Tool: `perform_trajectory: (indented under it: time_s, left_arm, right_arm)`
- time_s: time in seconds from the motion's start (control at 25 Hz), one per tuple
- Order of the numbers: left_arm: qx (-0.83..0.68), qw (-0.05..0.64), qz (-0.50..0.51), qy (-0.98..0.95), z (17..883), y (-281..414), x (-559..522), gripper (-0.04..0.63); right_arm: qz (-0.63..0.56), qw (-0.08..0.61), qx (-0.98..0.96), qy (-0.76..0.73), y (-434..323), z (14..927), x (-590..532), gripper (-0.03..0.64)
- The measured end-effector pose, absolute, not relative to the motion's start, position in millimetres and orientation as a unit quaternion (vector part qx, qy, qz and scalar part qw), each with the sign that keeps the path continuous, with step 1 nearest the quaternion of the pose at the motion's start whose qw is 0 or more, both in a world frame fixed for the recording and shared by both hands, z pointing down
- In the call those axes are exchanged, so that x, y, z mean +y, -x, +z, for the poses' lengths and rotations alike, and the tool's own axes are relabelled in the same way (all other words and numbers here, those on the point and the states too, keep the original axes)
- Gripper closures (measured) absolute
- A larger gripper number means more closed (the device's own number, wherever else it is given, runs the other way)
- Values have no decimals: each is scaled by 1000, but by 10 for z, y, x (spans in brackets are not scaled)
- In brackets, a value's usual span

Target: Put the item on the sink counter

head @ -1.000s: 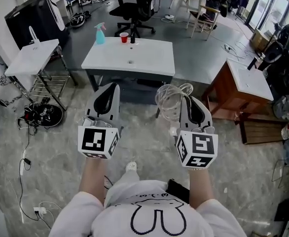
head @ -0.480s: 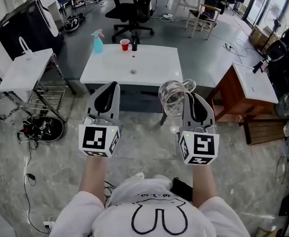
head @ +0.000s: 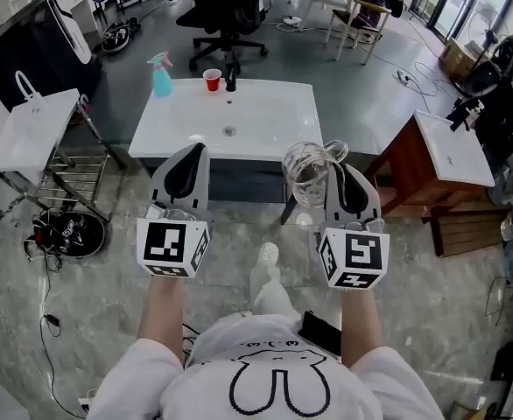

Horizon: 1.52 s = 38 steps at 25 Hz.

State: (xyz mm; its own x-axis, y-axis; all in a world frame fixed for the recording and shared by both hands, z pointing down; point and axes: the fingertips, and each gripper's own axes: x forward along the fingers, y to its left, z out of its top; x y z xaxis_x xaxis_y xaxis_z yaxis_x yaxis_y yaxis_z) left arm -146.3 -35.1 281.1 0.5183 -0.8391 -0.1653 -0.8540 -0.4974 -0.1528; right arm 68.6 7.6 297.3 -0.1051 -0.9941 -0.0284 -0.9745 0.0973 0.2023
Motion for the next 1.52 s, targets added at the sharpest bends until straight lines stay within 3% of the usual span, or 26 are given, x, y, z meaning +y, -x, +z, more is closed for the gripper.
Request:
perform_trajectory:
  time_s: [0.84, 1.52]
  left_arm:
    - [539, 103, 4, 836, 2908, 1103, -2853, 586]
    - [567, 70, -27, 820, 3206, 890, -4144, 586]
  right_arm:
    - [-44, 52, -758, -648, -1415, 3188, -2607, 574]
    - [68, 109, -768, -627, -1742, 3820, -4334, 574]
